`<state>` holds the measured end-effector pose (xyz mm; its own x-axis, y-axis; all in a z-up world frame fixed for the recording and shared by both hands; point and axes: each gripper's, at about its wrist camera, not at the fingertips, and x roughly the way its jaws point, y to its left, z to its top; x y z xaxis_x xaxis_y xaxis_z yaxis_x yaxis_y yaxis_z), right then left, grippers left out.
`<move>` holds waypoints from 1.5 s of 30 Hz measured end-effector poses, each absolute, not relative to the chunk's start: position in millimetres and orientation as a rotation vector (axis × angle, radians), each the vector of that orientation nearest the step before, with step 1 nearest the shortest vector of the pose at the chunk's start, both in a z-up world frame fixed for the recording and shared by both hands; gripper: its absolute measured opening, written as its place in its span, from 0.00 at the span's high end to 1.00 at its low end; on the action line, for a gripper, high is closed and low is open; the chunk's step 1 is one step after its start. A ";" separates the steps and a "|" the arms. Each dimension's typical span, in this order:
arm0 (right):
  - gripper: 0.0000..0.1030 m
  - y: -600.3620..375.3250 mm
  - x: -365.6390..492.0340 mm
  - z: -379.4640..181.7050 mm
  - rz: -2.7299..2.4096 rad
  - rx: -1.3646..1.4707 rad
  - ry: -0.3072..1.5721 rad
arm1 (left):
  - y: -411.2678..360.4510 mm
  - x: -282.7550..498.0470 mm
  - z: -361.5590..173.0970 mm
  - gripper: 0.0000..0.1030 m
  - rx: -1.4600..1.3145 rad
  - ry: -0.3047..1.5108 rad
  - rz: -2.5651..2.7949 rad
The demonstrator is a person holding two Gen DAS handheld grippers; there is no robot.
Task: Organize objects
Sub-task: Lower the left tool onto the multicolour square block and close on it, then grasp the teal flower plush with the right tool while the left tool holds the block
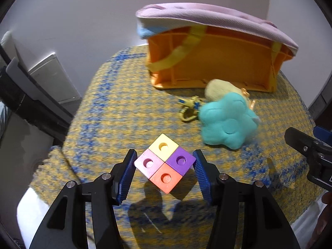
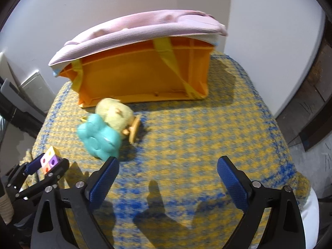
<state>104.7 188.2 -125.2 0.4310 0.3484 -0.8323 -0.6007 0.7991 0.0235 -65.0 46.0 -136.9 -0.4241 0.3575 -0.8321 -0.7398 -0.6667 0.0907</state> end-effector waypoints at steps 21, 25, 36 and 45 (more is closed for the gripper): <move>0.01 284.7 82.2 -133.7 0.569 -0.334 0.943 | -34.1 -147.6 -126.7 0.47 -1.189 0.432 2.265; 0.01 294.6 83.1 -139.1 0.546 -0.335 0.947 | -33.4 -158.5 -129.9 0.47 -1.190 0.423 2.262; 0.01 309.0 86.8 -161.8 0.468 -0.344 0.993 | -24.0 -161.7 -139.2 0.47 -1.163 0.434 2.197; 0.20 308.4 89.0 -175.1 0.445 -0.329 1.026 | -19.2 -162.0 -148.0 0.47 -1.176 0.442 2.161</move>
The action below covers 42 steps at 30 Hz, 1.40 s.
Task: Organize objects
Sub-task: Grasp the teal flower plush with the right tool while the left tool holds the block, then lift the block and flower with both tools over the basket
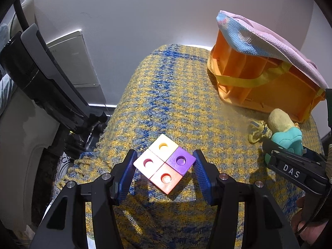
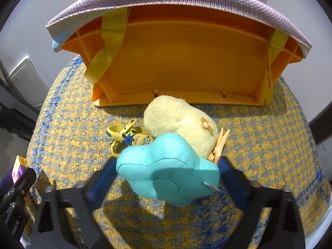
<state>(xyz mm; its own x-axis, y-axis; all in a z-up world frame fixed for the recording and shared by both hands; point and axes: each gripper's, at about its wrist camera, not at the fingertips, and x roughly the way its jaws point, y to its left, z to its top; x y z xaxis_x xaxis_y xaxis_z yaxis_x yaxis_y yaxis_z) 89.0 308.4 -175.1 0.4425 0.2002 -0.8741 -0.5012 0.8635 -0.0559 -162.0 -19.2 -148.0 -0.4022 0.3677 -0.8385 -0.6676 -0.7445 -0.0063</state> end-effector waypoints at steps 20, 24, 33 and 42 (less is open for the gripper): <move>0.24 245.2 71.8 -127.2 0.483 -0.312 0.937 | 4.0 -126.7 -130.9 0.47 -1.110 0.493 2.106; 0.24 224.0 78.1 -109.2 0.473 -0.300 0.920 | 15.3 -113.9 -121.3 0.47 -1.094 0.493 2.088; 0.24 192.6 92.0 -77.3 0.441 -0.270 0.887 | 42.6 -89.1 -96.7 0.47 -1.054 0.494 2.058; 0.24 181.9 101.2 -46.7 0.456 -0.287 0.819 | 70.0 -72.6 -70.0 0.47 -1.010 0.518 2.035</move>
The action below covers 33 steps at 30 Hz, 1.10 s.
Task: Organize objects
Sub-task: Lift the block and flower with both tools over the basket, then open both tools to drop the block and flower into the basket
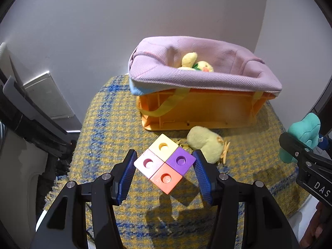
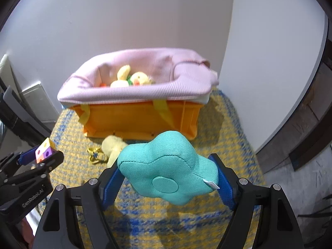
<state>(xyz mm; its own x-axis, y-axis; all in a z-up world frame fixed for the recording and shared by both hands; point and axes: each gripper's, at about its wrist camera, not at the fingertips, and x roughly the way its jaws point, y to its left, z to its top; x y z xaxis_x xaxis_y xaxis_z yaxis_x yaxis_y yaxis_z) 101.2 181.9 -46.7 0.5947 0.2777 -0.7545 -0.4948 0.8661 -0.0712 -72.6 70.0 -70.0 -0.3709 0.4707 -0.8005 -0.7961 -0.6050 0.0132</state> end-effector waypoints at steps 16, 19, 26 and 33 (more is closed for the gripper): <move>0.24 191.3 140.3 24.6 0.504 -0.245 0.696 | 124.4 -84.3 -8.5 0.47 -0.918 0.474 2.032; 0.24 197.8 150.1 34.1 0.506 -0.249 0.680 | 135.7 -87.3 1.0 0.47 -0.895 0.471 2.037; 0.24 213.2 174.3 47.1 0.506 -0.250 0.668 | 158.6 -101.0 18.2 0.47 -0.851 0.462 2.052; 0.24 232.9 205.1 46.1 0.512 -0.247 0.704 | 179.1 -123.5 20.4 0.47 -0.857 0.465 2.058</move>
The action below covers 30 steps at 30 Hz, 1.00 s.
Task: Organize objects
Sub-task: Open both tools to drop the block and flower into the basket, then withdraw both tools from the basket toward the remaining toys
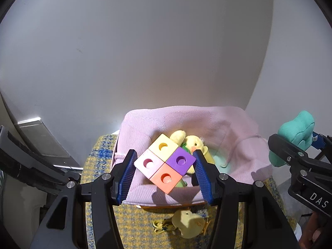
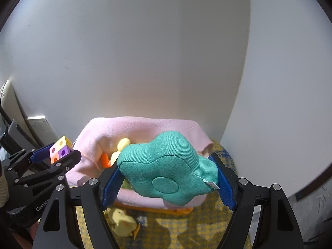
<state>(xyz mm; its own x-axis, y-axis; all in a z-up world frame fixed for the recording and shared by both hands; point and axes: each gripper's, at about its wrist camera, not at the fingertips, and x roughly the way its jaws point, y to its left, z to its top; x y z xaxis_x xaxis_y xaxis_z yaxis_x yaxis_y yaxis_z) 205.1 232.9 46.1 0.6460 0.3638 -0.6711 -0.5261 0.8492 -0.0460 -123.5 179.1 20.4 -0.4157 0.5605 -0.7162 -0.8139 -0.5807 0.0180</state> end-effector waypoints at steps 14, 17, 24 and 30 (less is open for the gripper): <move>0.24 264.9 242.1 23.5 0.530 -0.271 0.779 | 206.8 -156.3 -1.6 0.47 -0.922 0.493 2.044; 0.22 269.0 247.8 18.7 0.531 -0.278 0.795 | 209.6 -159.5 -5.8 0.44 -0.940 0.496 2.037; 0.03 267.0 256.1 17.3 0.504 -0.265 0.805 | 202.4 -162.4 -3.0 0.08 -0.918 0.495 2.093; 0.02 257.7 252.4 20.5 0.473 -0.251 0.814 | 191.9 -161.1 0.5 0.05 -0.930 0.487 2.107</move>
